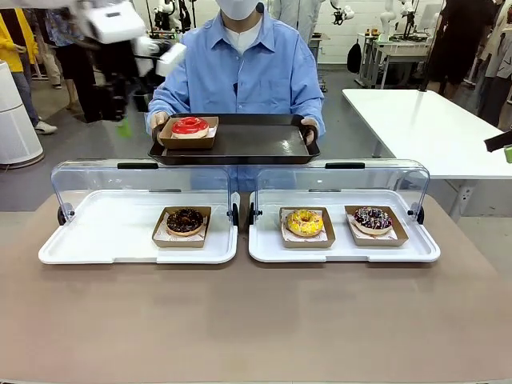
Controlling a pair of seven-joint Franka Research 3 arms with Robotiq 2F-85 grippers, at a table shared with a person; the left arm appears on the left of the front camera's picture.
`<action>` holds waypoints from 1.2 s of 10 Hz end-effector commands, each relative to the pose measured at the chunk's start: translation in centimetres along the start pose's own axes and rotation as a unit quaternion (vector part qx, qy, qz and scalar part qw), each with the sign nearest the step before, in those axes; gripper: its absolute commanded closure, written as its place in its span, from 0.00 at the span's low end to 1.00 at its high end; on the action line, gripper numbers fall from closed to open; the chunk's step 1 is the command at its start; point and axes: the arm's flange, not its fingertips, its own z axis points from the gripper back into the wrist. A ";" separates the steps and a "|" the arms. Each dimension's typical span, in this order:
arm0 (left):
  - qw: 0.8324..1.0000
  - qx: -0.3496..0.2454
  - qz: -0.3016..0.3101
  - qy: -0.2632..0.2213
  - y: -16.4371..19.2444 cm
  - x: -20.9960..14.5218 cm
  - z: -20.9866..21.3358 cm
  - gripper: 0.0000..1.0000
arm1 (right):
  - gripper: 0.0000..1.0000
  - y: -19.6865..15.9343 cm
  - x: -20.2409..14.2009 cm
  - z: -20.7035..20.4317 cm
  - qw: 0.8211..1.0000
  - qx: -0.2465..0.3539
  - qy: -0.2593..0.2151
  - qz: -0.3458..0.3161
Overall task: Provide the desired donut to the person.
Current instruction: Place the picked Paper togo box onto the Handle tray extended by the person.
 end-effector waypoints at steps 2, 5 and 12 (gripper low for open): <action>0.999 0.004 0.004 -0.038 -6.0 -6.2 -0.3 0.00 | 0.00 0.1 0.0 0.0 1.000 0.002 -0.003 0.002; 0.998 0.015 0.028 -0.050 -8.3 -10.0 0.1 0.00 | 0.00 0.1 0.0 0.0 1.000 0.002 -0.003 0.002; 0.997 -0.002 0.058 -0.043 -8.6 -12.8 -0.2 0.00 | 0.00 0.1 0.0 0.0 1.000 0.002 -0.003 0.002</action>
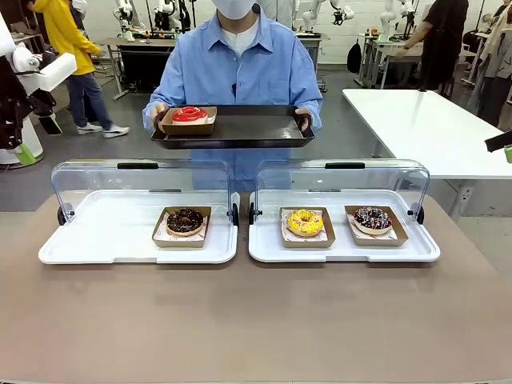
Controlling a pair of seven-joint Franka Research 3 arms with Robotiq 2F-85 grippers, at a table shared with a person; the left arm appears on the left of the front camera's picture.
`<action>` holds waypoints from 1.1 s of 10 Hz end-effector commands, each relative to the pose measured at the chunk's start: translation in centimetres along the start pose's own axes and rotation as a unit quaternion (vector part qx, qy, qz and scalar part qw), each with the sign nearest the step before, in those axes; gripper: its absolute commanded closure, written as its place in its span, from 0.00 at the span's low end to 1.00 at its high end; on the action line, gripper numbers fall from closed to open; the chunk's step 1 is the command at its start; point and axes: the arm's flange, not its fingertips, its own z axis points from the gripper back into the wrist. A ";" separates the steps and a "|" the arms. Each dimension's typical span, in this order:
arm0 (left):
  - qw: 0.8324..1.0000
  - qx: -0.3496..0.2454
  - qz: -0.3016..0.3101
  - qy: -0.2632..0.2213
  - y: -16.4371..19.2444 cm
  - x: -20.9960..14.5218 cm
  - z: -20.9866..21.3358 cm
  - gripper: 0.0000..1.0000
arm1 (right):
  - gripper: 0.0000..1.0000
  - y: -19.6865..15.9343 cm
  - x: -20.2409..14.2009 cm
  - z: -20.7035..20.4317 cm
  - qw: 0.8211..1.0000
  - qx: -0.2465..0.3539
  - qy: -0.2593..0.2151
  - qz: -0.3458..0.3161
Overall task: Provide the desired donut to the person.
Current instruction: Place the picked Paper togo box onto the Handle tray extended by the person, then pick up and lift the Paper togo box containing the Donut pointed at by the person.
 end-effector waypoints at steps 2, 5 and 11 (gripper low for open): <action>1.000 -0.001 0.002 -0.003 0.1 0.2 0.4 0.00 | 0.00 0.1 0.0 -0.1 1.000 0.003 -0.003 0.002; 1.000 -0.001 0.002 -0.003 0.1 0.2 0.4 0.00 | 0.00 0.1 0.0 -0.1 1.000 0.003 -0.003 0.002; 1.000 -0.001 0.002 -0.003 0.1 0.2 0.4 0.00 | 0.00 0.1 0.0 -0.1 1.000 0.003 -0.003 0.002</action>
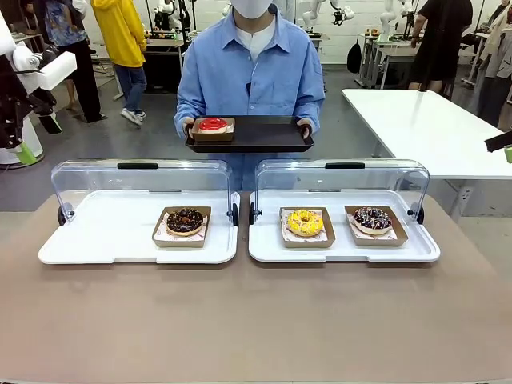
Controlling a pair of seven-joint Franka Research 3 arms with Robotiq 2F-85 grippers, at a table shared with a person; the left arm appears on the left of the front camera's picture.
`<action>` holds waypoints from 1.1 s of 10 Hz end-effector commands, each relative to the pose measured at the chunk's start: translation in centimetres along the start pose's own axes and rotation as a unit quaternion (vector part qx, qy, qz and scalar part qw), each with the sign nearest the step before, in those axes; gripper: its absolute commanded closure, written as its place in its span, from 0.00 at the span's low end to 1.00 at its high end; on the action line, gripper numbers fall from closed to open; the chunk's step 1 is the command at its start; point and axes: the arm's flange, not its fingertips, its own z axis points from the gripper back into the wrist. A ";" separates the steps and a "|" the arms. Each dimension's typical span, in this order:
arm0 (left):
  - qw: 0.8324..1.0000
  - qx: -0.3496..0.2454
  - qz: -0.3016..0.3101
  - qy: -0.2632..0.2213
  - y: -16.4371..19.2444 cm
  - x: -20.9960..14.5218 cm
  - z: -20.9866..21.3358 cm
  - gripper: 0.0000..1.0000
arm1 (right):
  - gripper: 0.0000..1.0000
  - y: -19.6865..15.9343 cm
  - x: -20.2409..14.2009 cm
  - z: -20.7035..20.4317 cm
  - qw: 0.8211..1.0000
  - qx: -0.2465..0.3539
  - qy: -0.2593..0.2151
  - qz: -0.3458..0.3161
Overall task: Provide the desired donut to the person.
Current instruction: Pick up and lift the Paper togo box containing the Donut pointed at by the person.
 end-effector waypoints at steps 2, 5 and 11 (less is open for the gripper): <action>0.996 -0.022 0.001 -0.081 0.4 -2.0 1.3 0.00 | 0.00 0.1 0.0 -0.1 1.000 0.003 -0.003 0.002; 0.955 -0.074 0.056 -0.281 1.2 -10.1 0.6 0.00 | 0.00 0.1 0.0 -0.1 1.000 0.003 -0.003 0.002; 0.896 0.065 0.061 -0.436 -4.0 -21.6 -6.5 0.00 | 0.00 0.1 0.0 -0.1 1.000 0.003 -0.003 0.002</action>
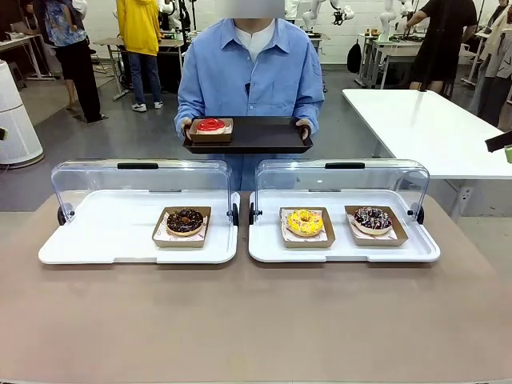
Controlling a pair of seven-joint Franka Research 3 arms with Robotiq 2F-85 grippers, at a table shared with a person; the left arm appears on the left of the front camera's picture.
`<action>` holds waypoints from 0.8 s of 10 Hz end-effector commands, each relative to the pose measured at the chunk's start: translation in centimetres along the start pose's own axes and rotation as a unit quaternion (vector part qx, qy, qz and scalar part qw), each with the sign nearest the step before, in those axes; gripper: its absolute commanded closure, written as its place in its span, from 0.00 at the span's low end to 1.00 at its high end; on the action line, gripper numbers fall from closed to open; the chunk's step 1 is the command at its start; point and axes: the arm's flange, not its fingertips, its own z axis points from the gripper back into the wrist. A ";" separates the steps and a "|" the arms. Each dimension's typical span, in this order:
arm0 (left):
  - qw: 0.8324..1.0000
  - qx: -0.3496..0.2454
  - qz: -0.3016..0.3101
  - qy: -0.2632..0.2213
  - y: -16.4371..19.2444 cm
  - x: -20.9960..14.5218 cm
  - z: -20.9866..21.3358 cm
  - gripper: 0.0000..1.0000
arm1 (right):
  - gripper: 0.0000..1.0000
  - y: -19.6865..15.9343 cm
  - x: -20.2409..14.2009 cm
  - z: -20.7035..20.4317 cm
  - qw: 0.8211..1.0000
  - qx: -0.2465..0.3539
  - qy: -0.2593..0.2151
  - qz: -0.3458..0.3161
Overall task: Provide the desired donut to the person.
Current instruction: Pick up and lift the Paper togo box containing the Donut pointed at by the person.
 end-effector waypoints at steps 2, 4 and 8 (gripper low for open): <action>0.999 0.027 0.011 -0.012 -1.1 -3.7 -0.3 0.00 | 0.00 0.1 0.1 -0.1 1.000 0.003 -0.003 0.003; 0.998 0.020 0.042 -0.041 -0.9 -5.9 -0.2 0.00 | 0.00 0.1 0.1 -0.1 1.000 0.003 -0.003 0.003; 0.997 0.032 0.055 -0.033 -0.4 -7.5 -0.9 0.00 | 0.00 0.1 0.1 -0.1 1.000 0.003 -0.003 0.003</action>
